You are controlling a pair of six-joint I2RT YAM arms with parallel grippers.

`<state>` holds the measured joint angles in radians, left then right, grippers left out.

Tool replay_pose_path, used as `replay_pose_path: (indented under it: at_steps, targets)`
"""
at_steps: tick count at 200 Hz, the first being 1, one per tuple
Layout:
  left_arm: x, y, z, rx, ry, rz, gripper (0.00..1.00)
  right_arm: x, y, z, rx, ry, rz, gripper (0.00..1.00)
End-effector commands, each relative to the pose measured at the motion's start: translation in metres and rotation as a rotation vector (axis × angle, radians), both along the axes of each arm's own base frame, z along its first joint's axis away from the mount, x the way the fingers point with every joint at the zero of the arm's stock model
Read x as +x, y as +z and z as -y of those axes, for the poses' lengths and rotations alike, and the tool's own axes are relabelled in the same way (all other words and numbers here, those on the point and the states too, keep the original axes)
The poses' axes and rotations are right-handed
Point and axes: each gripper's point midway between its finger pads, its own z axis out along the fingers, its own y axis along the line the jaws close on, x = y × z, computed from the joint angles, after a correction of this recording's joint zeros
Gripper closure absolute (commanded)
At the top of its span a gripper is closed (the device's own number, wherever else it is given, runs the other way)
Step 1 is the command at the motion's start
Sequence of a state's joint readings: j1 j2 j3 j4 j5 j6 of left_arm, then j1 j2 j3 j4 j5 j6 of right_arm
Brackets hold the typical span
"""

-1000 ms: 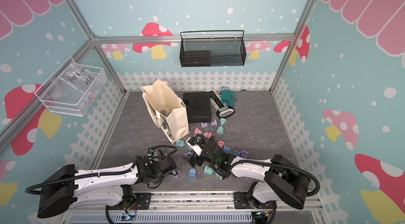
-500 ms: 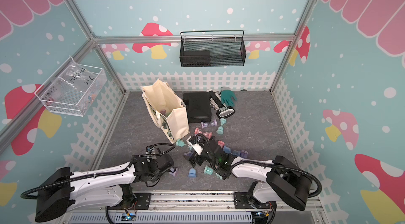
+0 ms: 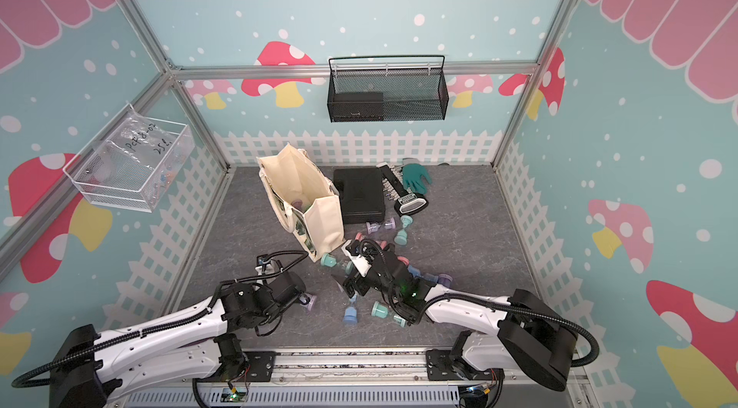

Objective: Put the hourglass into the canvas bag
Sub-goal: Pick up the hourglass from the center of the board, then place the hourglass in the canvas bag.

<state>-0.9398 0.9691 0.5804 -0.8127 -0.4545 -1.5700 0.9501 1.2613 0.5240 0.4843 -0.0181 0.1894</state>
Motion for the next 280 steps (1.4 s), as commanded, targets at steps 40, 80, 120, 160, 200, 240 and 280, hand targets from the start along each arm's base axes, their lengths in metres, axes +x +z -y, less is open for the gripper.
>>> replay_pose_path:
  at_steps: [40,80,120,160,200,240,280]
  targets:
    - [0.030,0.082,-0.013,0.085,-0.088,0.150,0.58,0.004,0.060,-0.012,0.101,0.013,0.062,0.00]
    - [0.050,0.147,-0.012,0.131,-0.166,0.278,0.59,0.005,0.087,-0.011,0.133,0.010,0.085,0.00]
    - [0.073,0.200,-0.006,0.160,-0.218,0.369,0.59,0.012,0.115,-0.006,0.161,-0.026,0.120,0.00]
    - [0.104,0.255,0.004,0.204,-0.255,0.478,0.60,0.023,0.137,-0.006,0.153,-0.063,0.124,0.00]
    - [0.138,0.282,0.012,0.207,-0.269,0.534,0.60,0.032,0.152,-0.004,0.171,-0.091,0.118,0.01]
    - [0.178,0.290,0.012,0.200,-0.257,0.553,0.61,0.044,0.164,-0.007,0.180,-0.102,0.107,0.00]
    - [0.225,0.273,0.007,0.202,-0.235,0.501,0.62,0.054,0.168,-0.009,0.183,-0.107,0.103,0.00]
